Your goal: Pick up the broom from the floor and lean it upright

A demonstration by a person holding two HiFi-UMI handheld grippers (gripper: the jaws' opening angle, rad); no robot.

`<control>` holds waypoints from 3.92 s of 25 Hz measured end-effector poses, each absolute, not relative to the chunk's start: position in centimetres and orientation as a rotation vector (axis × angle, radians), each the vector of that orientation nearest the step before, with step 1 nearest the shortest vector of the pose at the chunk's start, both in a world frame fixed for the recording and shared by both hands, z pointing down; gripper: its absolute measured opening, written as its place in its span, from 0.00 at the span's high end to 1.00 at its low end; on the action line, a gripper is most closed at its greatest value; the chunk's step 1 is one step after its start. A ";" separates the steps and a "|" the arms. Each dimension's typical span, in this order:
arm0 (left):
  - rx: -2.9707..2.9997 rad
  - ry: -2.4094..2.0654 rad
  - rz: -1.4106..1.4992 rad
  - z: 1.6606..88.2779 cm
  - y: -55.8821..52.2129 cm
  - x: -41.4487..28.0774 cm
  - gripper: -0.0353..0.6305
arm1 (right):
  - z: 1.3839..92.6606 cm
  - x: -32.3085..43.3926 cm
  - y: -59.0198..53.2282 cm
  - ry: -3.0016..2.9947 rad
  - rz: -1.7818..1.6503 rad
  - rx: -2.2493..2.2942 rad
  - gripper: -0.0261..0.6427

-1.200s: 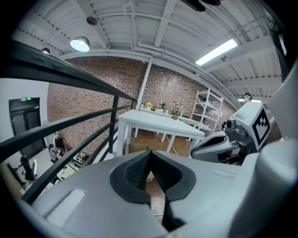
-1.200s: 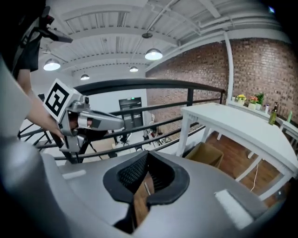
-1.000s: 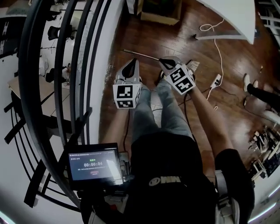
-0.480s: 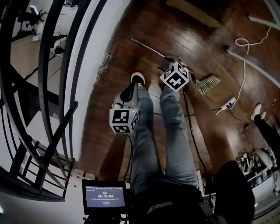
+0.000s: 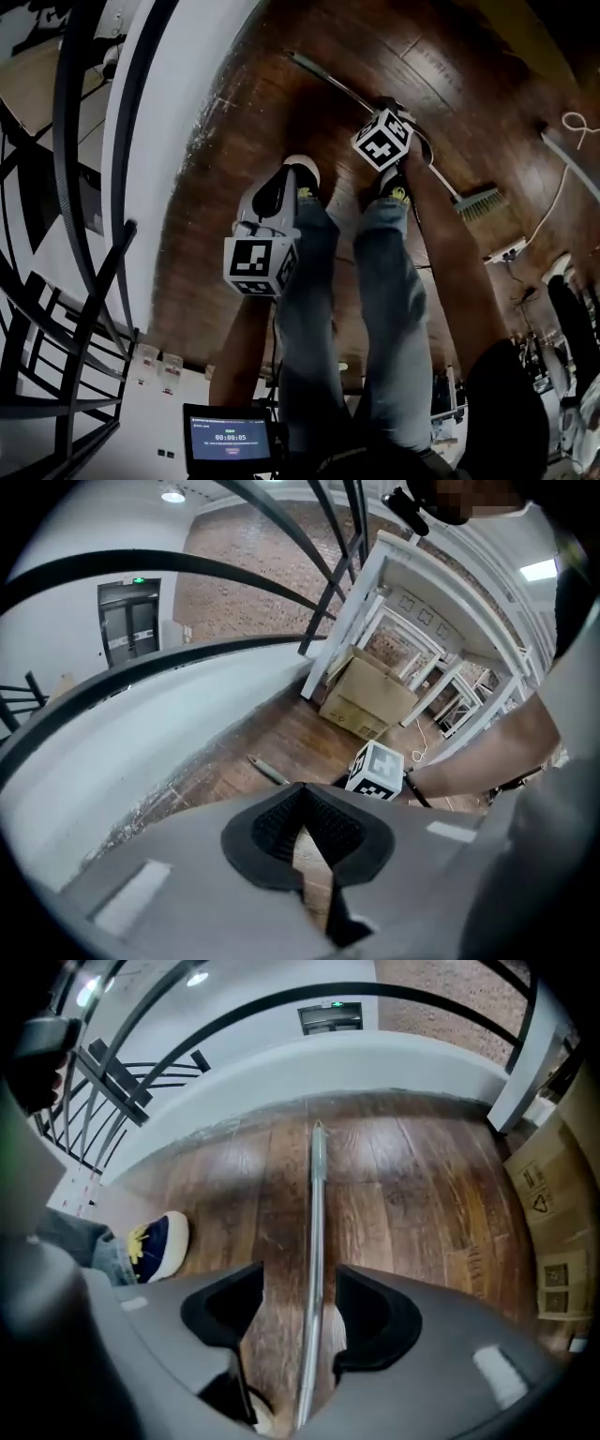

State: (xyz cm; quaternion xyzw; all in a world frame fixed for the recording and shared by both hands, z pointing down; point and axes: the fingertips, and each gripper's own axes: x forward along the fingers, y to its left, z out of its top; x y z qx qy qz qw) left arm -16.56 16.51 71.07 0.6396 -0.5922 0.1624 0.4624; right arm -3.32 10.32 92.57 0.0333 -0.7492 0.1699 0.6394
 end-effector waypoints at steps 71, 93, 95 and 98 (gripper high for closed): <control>2.369 -1.087 0.572 38.9 -5.2 9.4 0.93 | 47.7 25.7 -14.3 -2.100 0.591 1.683 0.84; 2.359 -1.101 0.552 38.6 -4.4 7.5 0.93 | 48.1 24.8 -14.8 -2.053 0.532 1.684 0.71; 2.356 -1.102 0.554 38.7 -4.4 7.4 0.93 | 48.3 24.7 -14.8 -2.053 0.529 1.677 0.71; 2.350 -1.106 0.554 38.8 -4.4 7.1 0.93 | 48.1 24.2 -14.9 -2.061 0.531 1.658 0.71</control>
